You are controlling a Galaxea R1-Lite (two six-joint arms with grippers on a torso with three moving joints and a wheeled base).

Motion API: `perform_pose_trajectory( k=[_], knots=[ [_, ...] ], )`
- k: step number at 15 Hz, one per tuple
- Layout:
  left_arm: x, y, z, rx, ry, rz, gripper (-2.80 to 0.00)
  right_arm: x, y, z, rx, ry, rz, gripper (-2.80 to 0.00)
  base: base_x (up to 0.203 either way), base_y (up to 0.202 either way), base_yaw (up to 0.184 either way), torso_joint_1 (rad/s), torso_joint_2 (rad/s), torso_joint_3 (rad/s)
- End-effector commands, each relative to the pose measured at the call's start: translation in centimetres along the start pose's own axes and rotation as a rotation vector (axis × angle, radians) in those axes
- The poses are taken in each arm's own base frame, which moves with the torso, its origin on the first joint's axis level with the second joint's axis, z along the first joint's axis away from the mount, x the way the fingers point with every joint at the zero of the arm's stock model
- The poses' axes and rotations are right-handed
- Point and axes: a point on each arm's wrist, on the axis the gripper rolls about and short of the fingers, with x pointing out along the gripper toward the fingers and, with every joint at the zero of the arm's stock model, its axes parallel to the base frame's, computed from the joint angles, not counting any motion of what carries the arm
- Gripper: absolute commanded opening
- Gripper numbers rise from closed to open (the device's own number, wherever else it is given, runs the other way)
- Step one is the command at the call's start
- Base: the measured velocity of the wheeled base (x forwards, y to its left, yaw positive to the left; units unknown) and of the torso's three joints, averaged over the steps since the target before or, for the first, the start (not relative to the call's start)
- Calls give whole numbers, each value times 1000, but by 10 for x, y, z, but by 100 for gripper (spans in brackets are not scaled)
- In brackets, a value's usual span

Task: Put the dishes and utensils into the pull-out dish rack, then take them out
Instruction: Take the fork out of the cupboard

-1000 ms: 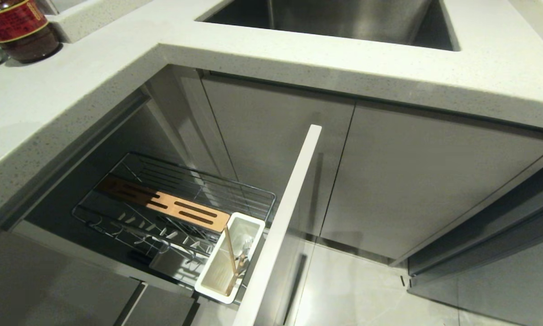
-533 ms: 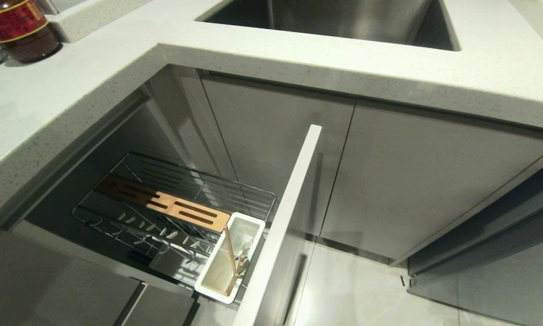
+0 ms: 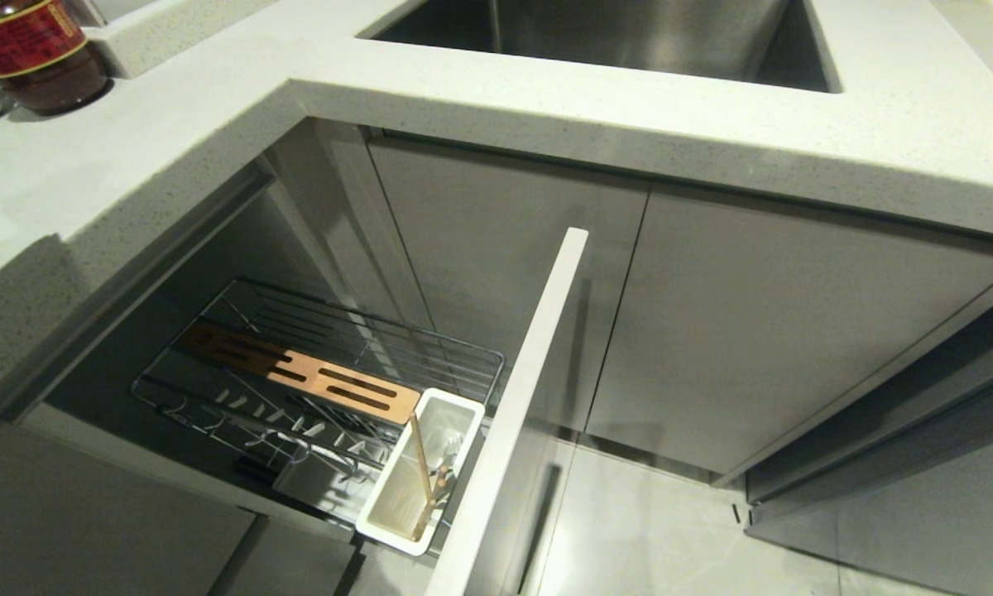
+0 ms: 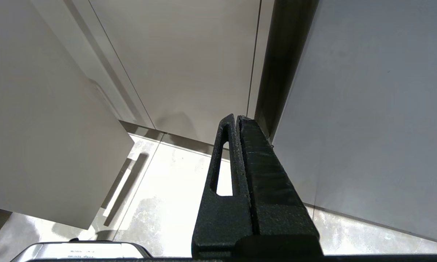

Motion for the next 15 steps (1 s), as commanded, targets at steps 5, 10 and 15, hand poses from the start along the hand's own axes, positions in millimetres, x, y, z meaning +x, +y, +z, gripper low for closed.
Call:
perform_pose_trajectory(
  k=[5, 10, 15],
  knots=[
    [54, -37, -74, 206, 398, -29, -280, 1, 0, -7, 0, 26, 0, -280, 0, 0, 0, 0, 0, 0],
    [83, -52, -138, 461, 725, 75, -280, 1, 0, -7, 0, 24, 0, -280, 0, 0, 0, 0, 0, 0],
    [96, -65, -176, 519, 861, 78, -280, 1, 0, -7, 0, 24, 0, -280, 0, 0, 0, 0, 0, 0]
  ],
)
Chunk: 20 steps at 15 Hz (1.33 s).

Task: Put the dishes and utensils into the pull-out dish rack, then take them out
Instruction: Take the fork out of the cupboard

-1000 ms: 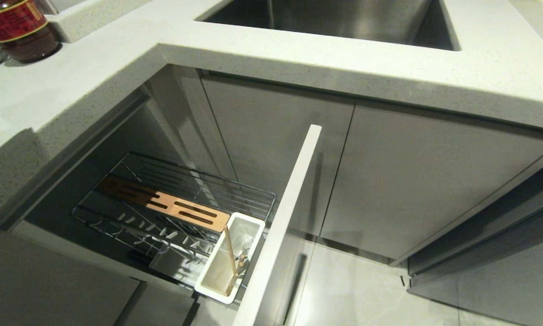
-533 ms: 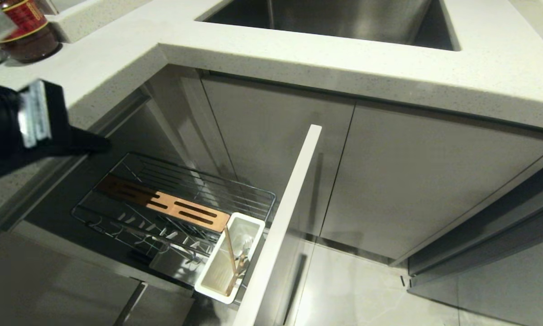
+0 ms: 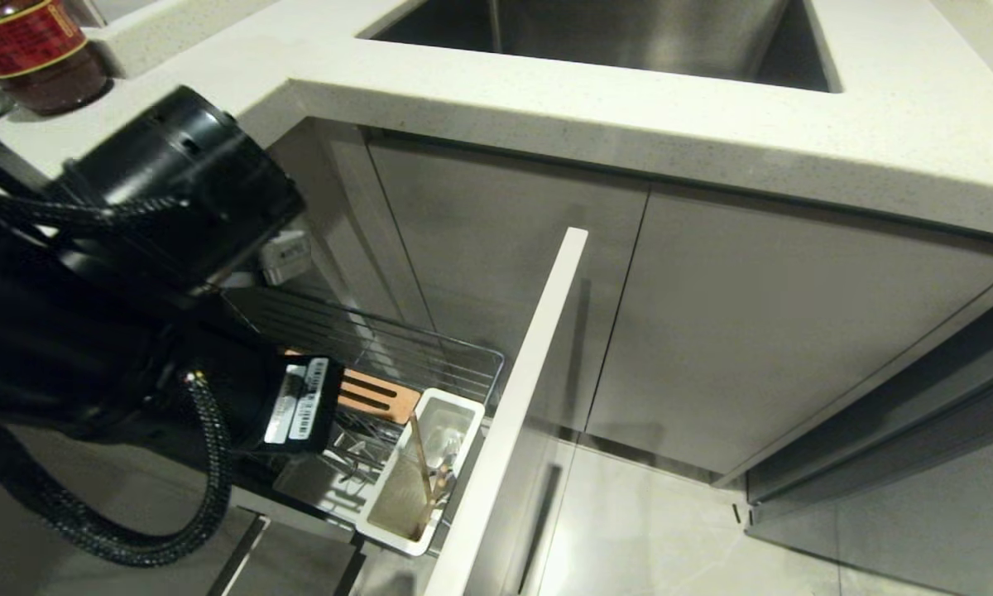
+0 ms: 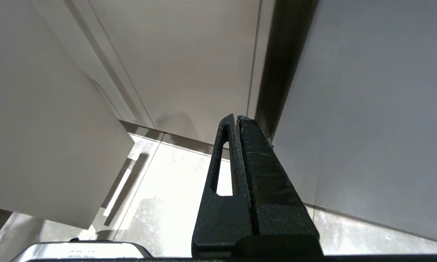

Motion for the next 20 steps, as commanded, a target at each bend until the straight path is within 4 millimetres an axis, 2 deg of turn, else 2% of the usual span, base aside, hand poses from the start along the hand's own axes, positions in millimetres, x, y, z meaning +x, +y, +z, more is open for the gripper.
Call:
perform_pose_trajectory(
  k=[1, 5, 12, 20],
  knots=[
    [24, -14, -1, 36, 77, 36, -280, 1, 0, -7, 0, 25, 0, -280, 0, 0, 0, 0, 0, 0],
    [47, -28, 0, 10, 181, -10, -280, 1, 0, -7, 0, 24, 0, -280, 0, 0, 0, 0, 0, 0],
    [78, -41, 0, 2, 221, -24, -280, 1, 0, -7, 0, 24, 0, -280, 0, 0, 0, 0, 0, 0],
    [97, -47, 1, -6, 219, -14, -280, 1, 0, -7, 0, 24, 0, -280, 0, 0, 0, 0, 0, 0]
  ],
)
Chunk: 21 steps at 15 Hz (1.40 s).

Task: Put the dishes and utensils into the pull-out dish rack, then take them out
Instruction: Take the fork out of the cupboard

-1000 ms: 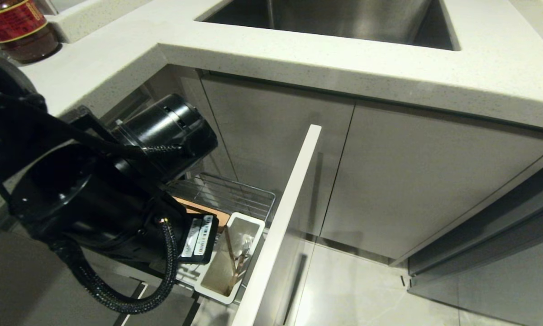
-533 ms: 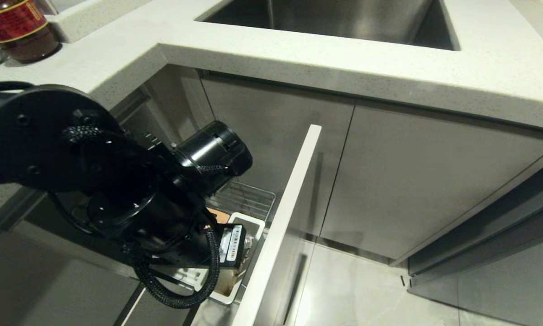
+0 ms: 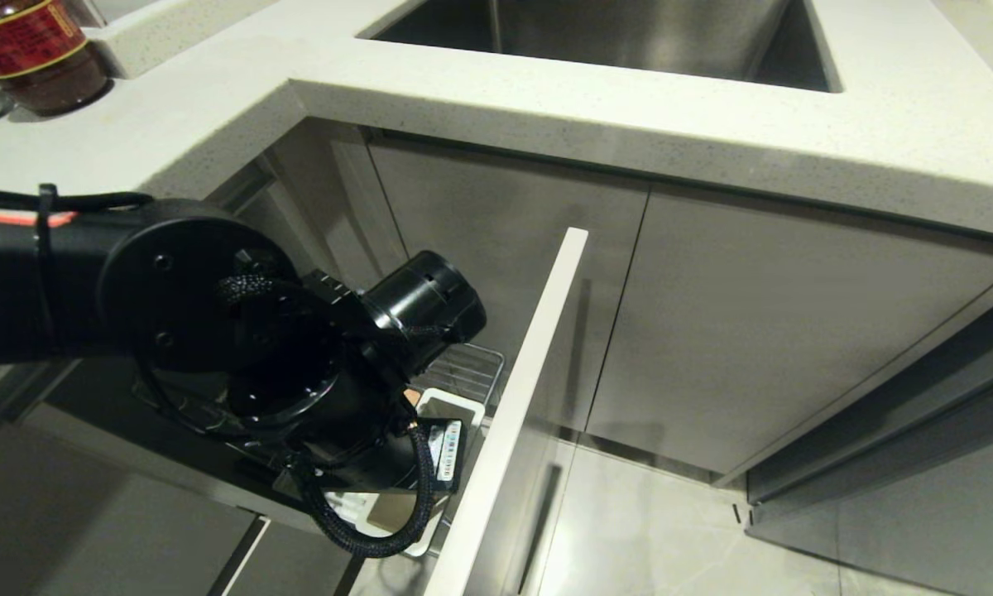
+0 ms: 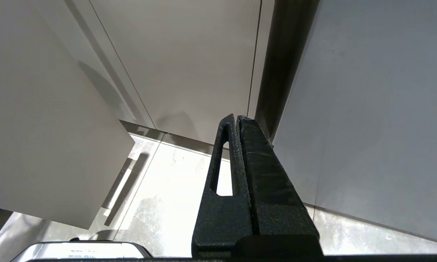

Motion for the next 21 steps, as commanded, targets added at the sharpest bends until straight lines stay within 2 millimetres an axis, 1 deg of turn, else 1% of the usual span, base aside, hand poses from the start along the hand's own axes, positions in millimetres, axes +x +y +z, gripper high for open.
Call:
perform_pose_trajectory(
  k=[1, 2, 5, 9, 14, 18, 21],
  knots=[
    [4, 0, -1, -2, 10, 17, -280, 1, 0, -7, 0, 26, 0, -280, 0, 0, 0, 0, 0, 0],
    [4, 0, 0, -2, -1, 18, 0, 1, 0, -7, 0, 25, 0, -280, 0, 0, 0, 0, 0, 0],
    [2, 1, 0, -5, -21, 29, 0, 1, 0, -7, 0, 26, 0, -280, 0, 0, 0, 0, 0, 0],
    [5, -2, 2, -14, -27, 24, 0, 1, 0, -7, 0, 25, 0, -280, 0, 0, 0, 0, 0, 0],
    [0, -2, 4, -74, -46, 9, 0, 1, 0, -7, 0, 25, 0, -280, 0, 0, 0, 0, 0, 0],
    [-5, 0, 5, -84, -64, 14, 0, 1, 0, -7, 0, 25, 0, -280, 0, 0, 0, 0, 0, 0],
    [-3, -1, 5, -80, -52, 11, 0, 1, 0, -7, 2, 25, 0, -280, 0, 0, 0, 0, 0, 0]
  ],
)
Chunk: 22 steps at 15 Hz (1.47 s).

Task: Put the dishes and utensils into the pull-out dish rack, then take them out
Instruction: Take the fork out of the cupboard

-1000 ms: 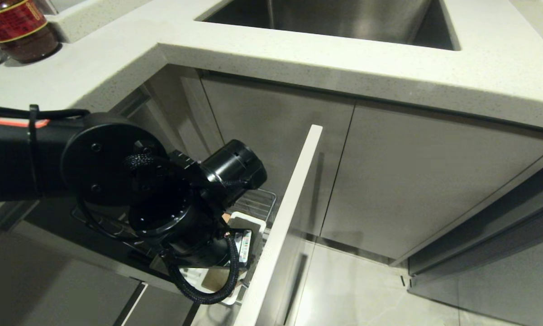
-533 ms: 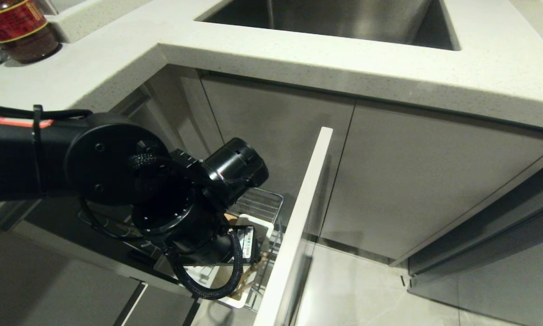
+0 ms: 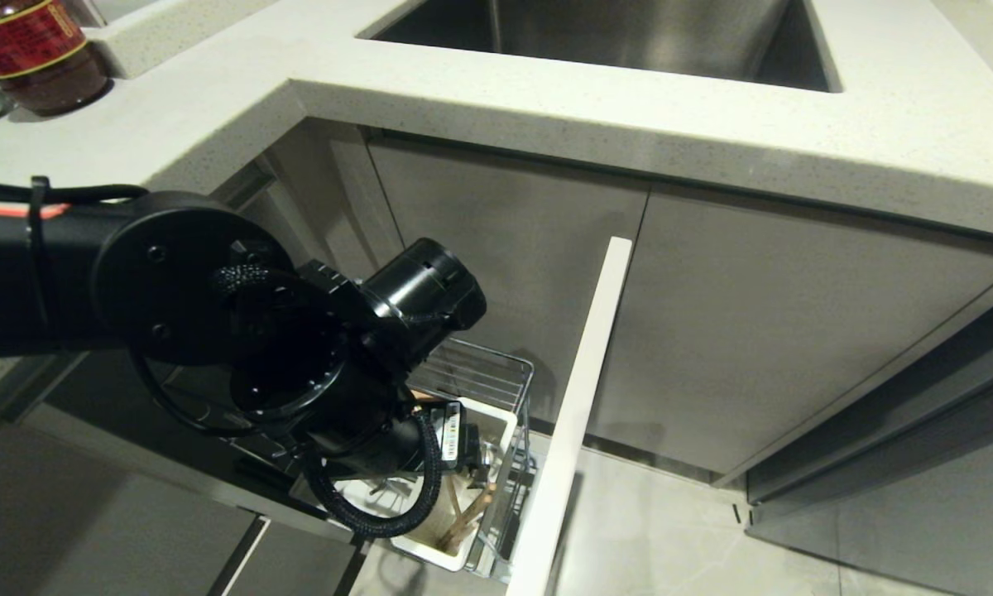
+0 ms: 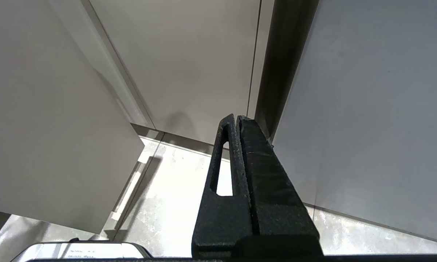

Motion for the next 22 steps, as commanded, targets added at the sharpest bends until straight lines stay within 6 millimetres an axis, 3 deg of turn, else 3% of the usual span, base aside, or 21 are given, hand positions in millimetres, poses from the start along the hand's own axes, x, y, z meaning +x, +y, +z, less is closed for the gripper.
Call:
perform_pose_trajectory(
  k=[1, 6, 17, 18, 22],
  knots=[
    [4, -2, 0, -5, 15, 4, 0, 1, 0, -7, 0, 24, 0, -280, 0, 0, 0, 0, 0, 0],
    [22, -9, -1, -23, 76, 6, 0, 1, 0, -7, 0, 24, 0, -280, 0, 0, 0, 0, 0, 0],
    [30, -15, 0, -49, 111, -24, 0, 1, 0, -7, 0, 24, 0, -280, 0, 0, 0, 0, 0, 0],
    [30, -15, 0, -49, 111, -24, -280, 1, 0, -7, 0, 24, 0, -280, 0, 0, 0, 0, 0, 0],
    [30, -15, 0, -49, 112, -25, -280, 1, 0, -7, 0, 24, 0, -280, 0, 0, 0, 0, 0, 0]
  ],
)
